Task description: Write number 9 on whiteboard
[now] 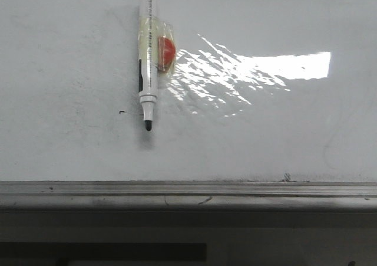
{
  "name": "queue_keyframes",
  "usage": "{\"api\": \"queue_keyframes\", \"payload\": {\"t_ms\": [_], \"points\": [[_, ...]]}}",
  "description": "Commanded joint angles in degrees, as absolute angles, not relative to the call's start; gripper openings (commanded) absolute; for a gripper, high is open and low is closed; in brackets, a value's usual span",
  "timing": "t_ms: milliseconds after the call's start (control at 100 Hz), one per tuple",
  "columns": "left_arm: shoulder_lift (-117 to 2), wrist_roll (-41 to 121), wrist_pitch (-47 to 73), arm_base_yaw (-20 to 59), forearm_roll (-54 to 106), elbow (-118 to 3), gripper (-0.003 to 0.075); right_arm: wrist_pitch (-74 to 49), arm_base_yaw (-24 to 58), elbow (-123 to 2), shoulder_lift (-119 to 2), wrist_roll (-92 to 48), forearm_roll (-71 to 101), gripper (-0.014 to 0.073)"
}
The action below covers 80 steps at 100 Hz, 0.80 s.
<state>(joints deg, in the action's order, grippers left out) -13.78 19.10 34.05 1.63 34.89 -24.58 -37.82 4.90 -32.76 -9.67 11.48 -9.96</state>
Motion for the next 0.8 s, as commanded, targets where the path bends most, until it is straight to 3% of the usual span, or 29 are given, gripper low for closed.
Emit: {"api": "queue_keyframes", "payload": {"t_ms": [0, 80, 130, 260, 330, 580, 790], "points": [[-20.3, 21.2, 37.8, 2.0, 35.3, -29.7, 0.0212, -41.0, 5.0, -38.5, -13.6, 8.2, -12.0, -0.0026], [-25.8, 25.1, 40.8, 2.0, 37.1, -31.1, 0.0346, -44.1, 5.0, -40.0, -14.9, 7.9, -11.3, 0.0050], [-28.0, 27.9, 41.0, 3.3, 40.1, -31.2, 0.0391, -45.3, 5.0, -39.9, -15.0, 7.4, -10.3, 0.0120], [-32.0, 37.0, 40.6, 9.6, 47.3, -31.2, 0.0388, -49.4, 5.0, -39.9, -15.0, 5.4, -4.9, 0.0328], [-34.8, 37.6, 39.3, 12.8, 48.6, -31.2, 0.0387, -50.6, 5.0, -39.9, -15.0, 5.4, -2.5, 0.0393], [-46.9, 37.8, 29.0, 28.0, 56.4, -31.2, 0.0387, -46.1, 5.0, -39.9, -15.0, 5.4, 0.0, 0.0400], [-55.0, 37.8, 13.6, 42.0, 61.5, -31.4, 0.0387, -45.7, 5.0, -39.9, -15.0, 5.4, 0.0, 0.0400]]}}
